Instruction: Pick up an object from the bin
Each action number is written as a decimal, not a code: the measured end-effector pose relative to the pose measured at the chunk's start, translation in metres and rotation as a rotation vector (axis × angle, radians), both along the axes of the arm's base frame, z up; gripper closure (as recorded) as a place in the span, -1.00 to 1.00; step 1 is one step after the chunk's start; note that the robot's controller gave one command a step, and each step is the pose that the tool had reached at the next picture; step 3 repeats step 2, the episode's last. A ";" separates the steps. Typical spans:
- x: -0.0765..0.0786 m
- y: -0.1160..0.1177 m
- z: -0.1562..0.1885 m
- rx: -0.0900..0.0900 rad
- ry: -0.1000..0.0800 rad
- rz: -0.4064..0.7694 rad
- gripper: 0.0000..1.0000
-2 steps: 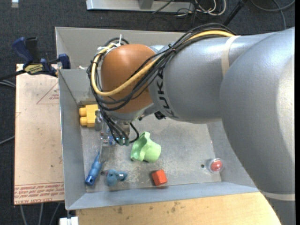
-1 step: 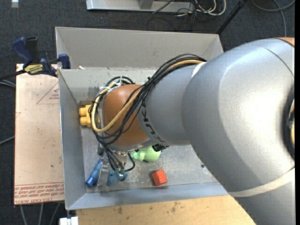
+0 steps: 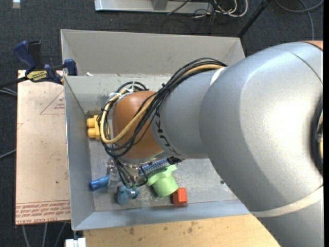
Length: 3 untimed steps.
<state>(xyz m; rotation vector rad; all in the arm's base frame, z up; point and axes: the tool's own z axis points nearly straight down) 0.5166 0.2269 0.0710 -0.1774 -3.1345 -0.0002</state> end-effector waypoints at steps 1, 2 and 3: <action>-0.021 -0.006 0.125 0.004 -0.009 0.002 1.00; -0.010 -0.036 0.204 0.002 -0.011 -0.002 1.00; -0.010 -0.036 0.204 0.002 -0.011 -0.002 1.00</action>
Offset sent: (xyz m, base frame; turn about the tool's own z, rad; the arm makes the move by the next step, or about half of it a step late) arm -0.0226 -0.0066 0.1211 -0.0010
